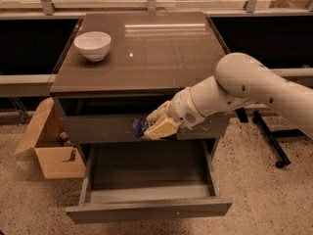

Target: Place rxbar blueberry into middle drawer

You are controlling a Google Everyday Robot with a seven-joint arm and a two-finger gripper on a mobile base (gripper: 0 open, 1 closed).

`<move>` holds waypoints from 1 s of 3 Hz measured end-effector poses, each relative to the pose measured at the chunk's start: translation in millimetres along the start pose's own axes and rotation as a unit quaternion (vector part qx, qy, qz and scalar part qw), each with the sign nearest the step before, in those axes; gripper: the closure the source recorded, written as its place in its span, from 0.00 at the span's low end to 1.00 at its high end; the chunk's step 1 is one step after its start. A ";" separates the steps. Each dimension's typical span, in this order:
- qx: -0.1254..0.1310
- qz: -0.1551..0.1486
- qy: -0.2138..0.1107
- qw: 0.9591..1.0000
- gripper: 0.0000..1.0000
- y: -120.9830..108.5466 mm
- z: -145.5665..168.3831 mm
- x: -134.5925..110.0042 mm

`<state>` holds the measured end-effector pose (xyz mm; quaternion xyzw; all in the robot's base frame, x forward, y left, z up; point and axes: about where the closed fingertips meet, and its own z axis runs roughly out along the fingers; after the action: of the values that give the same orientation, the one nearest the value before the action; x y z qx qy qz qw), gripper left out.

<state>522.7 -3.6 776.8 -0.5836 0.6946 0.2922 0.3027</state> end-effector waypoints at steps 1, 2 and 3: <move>0.000 0.000 0.000 1.000 1.00 0.0 0.1 0.1; 0.023 0.011 0.035 0.999 1.00 7.8 15.7 18.4; 0.055 0.043 0.077 0.995 1.00 22.0 41.4 60.4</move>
Offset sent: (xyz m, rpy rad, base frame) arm -0.0291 -0.0021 -0.0741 -0.2438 -0.0101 -0.1584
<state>496.1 -7.2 705.2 -0.5563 0.7554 0.2206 0.2668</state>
